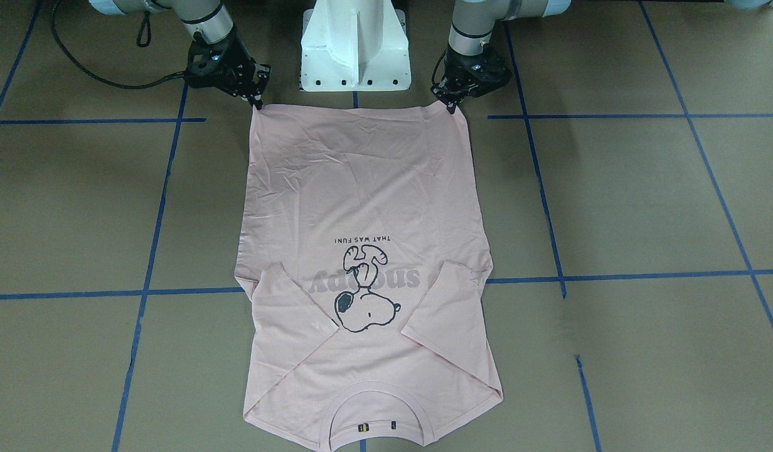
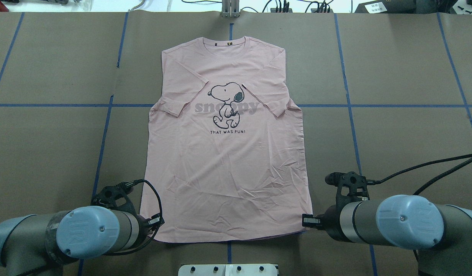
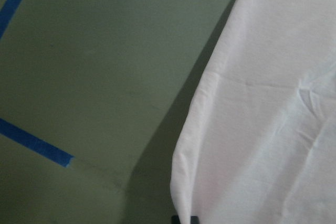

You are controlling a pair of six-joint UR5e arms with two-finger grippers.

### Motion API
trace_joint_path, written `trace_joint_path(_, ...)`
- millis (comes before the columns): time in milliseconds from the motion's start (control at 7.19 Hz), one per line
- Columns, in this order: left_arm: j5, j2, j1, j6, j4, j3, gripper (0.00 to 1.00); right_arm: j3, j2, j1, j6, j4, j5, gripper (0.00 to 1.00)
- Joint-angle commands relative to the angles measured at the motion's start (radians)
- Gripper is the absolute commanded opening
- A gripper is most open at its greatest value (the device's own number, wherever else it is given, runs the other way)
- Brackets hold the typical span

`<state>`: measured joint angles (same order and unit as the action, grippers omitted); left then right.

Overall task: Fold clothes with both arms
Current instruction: 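Lift the hem with both grippers and fold it toward the collar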

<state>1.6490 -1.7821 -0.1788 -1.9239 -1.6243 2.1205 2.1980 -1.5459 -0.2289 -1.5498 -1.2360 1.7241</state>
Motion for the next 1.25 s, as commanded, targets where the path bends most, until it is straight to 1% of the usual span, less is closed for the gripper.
trace_joint_path(0, 0.002, 0.007, 0.001, 0.014, 0.055, 0.103, 0.0, 0.099, -0.078, -0.017, 0.0, -0.002, 0.098, 0.0)
trace_joint_path(139, 0.005, -0.002, 0.008, 0.017, 0.104, 0.192, 0.0, 0.15, -0.112, -0.018, 0.0, -0.003, 0.185, 0.0)
trace_joint_path(278, 0.008, 0.0, 0.078, 0.017, 0.141, 0.276, 0.0, 0.226, -0.167, -0.017, 0.0, -0.002, 0.268, 0.0)
trace_joint_path(417, 0.008, 0.0, 0.123, 0.017, 0.208, 0.341, 0.0, 0.244, -0.178, -0.012, 0.0, -0.002, 0.297, 0.0)
trace_joint_path(556, 0.009, 0.0, 0.146, 0.017, 0.23, 0.367, 0.0, 0.241, -0.177, -0.001, 0.0, -0.002, 0.298, 0.0)
trace_joint_path(695, 0.011, -0.006, 0.15, 0.019, 0.228, 0.366, 0.0, 0.229, -0.169, -0.032, 0.002, -0.002, 0.298, 0.0)
trace_joint_path(834, 0.009, -0.034, 0.136, 0.023, 0.227, 0.349, 0.0, 0.2, -0.143, -0.082, 0.064, -0.002, 0.298, 0.0)
trace_joint_path(973, 0.009, -0.072, 0.068, 0.083, 0.225, 0.322, 0.0, 0.148, -0.075, -0.158, 0.142, -0.002, 0.301, 0.0)
trace_joint_path(1112, 0.011, -0.103, -0.03, 0.129, 0.227, 0.306, 0.0, 0.106, -0.024, -0.225, 0.175, 0.001, 0.301, 0.0)
